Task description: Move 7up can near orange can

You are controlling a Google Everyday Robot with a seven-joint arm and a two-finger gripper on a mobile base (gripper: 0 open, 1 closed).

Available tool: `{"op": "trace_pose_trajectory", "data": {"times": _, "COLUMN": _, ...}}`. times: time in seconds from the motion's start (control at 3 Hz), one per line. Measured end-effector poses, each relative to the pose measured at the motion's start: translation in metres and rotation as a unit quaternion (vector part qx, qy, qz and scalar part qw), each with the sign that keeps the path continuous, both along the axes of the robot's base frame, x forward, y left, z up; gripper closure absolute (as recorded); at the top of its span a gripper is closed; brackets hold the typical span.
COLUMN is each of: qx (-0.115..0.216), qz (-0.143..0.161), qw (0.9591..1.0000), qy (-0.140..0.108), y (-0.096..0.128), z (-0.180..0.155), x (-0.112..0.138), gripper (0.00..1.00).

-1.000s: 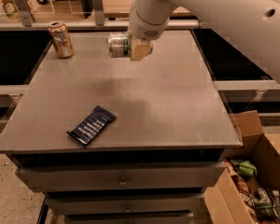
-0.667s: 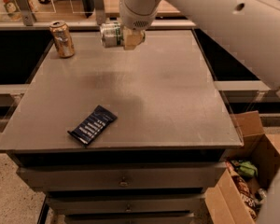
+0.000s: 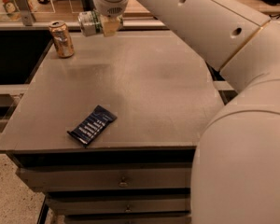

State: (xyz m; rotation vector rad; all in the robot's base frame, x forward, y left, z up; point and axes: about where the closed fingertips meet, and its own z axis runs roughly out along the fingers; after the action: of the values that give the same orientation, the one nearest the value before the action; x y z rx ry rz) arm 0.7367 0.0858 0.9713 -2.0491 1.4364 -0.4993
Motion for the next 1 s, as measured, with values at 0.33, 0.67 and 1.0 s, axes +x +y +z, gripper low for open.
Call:
{"op": "trace_pose_trajectory", "data": {"times": 0.33, "qx": 0.009, "qz": 0.018, "qw": 0.9996, "qy": -0.02, "y": 0.03, "z": -0.002, "x": 0.015, "gripper": 1.0}}
{"op": "trace_pose_trajectory", "data": {"times": 0.67, "qx": 0.036, "qz": 0.029, "qw": 0.9977, "qy": -0.049, "y": 0.058, "z": -0.007, "x": 0.03, "gripper": 1.0}}
{"op": "trace_pose_trajectory", "data": {"times": 1.0, "qx": 0.036, "qz": 0.029, "qw": 0.9977, "qy": -0.049, "y": 0.058, "z": -0.008, "x": 0.03, "gripper": 1.0}}
